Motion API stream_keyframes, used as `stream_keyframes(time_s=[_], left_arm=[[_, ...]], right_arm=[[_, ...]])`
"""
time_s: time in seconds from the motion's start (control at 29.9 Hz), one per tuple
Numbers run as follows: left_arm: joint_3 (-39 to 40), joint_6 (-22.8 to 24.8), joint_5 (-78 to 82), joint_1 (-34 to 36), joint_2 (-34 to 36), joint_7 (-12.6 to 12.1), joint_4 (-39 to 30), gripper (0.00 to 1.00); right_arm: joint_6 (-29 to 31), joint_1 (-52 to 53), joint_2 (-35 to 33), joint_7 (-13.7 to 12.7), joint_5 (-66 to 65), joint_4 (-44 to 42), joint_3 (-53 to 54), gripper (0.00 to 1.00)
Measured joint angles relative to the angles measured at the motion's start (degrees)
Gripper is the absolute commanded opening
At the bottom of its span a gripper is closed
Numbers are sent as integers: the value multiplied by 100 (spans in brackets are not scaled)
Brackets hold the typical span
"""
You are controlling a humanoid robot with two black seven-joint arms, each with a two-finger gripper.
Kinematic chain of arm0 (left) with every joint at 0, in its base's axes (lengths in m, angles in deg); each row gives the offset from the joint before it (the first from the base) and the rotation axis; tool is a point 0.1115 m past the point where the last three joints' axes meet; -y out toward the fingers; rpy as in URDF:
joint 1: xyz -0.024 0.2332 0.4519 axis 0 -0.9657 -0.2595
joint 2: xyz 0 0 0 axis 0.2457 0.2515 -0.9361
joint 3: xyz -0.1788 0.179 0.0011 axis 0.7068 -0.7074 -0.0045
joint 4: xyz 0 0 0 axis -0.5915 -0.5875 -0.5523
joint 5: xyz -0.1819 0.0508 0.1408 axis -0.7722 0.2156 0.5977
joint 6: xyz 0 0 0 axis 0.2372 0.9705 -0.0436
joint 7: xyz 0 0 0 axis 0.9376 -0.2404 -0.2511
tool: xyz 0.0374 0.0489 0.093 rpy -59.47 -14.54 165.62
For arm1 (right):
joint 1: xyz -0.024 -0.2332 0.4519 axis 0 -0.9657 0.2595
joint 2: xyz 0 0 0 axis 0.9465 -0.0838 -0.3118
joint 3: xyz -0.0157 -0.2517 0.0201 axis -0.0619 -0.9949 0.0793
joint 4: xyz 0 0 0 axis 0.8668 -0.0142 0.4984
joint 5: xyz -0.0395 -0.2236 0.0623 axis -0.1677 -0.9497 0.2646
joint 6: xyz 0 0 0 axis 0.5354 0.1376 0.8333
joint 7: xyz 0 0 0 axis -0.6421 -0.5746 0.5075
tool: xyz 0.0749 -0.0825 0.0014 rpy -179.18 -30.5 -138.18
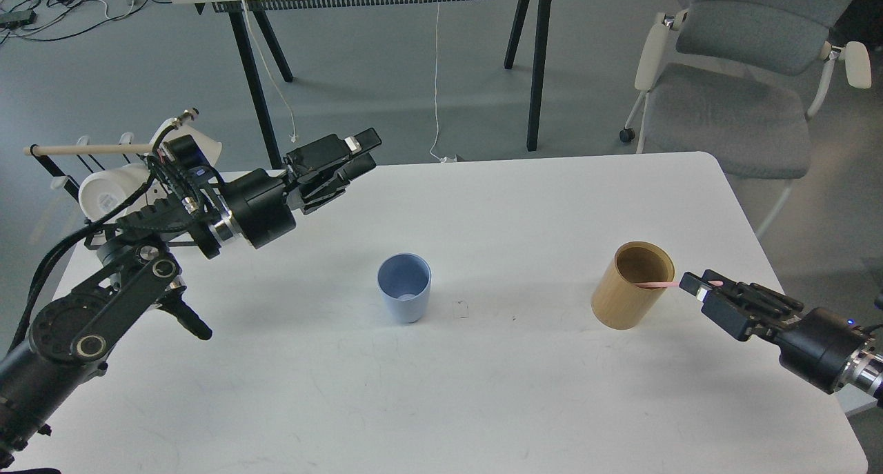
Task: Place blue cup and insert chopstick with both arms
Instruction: 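Reach the right gripper to the pink stick in the tan cup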
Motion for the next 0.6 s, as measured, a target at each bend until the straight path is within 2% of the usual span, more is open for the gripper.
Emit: stream_keyframes(time_s=[0.17,0.4,0.47,0.57,0.6], left_arm=[[-8,0,0,-2,-32,0,41,74],[-10,0,0,-3,-64,0,53,75],[-9,0,0,-3,-70,0,56,75],[-10,0,0,-3,-110,0,80,75],[-10,0,0,-5,-128,0,88,75]], right_arm=[[0,-1,6,0,0,-1,59,27],[0,0,6,0,0,-1,69,21],[0,2,5,0,0,-1,69,15],[0,3,5,0,0,0,69,0],[0,3,5,0,0,-1,70,0]])
